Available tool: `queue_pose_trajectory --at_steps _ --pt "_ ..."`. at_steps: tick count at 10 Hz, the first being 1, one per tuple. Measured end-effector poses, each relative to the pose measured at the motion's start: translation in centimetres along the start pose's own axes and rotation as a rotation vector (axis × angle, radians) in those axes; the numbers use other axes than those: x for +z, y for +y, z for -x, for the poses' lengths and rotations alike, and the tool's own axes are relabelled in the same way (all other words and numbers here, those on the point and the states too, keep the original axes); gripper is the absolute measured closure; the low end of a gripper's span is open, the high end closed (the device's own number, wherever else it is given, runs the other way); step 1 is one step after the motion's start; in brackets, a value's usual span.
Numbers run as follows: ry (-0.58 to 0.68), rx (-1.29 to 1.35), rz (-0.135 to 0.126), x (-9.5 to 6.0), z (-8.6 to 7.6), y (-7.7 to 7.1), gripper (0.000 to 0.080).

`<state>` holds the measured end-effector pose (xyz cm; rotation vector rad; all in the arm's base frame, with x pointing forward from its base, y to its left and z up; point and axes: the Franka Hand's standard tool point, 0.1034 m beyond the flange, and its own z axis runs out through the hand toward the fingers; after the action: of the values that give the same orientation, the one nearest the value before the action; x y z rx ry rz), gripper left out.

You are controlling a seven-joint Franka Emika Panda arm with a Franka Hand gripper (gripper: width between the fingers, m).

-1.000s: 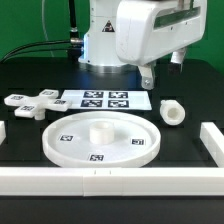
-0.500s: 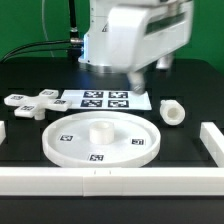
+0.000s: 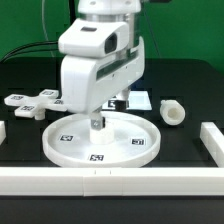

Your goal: Assemble round table

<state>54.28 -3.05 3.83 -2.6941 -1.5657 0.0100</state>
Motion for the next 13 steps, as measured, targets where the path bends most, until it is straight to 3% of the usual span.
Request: queue_pose_trajectory --at_steps 2,6,9,11,13 --pt "0.003 -0.001 0.000 0.8 0.5 0.0 0.0150" --pt "-0.006 0.008 -0.025 2.4 1.3 -0.3 0.0150" --pt "-0.007 0.007 -0.027 2.5 1.2 -0.4 0.0150" --pt "-0.006 0.007 -0.027 2.5 1.2 -0.4 0.0390" --pt "-0.007 0.007 -0.027 2.5 1.2 -0.4 0.0394"
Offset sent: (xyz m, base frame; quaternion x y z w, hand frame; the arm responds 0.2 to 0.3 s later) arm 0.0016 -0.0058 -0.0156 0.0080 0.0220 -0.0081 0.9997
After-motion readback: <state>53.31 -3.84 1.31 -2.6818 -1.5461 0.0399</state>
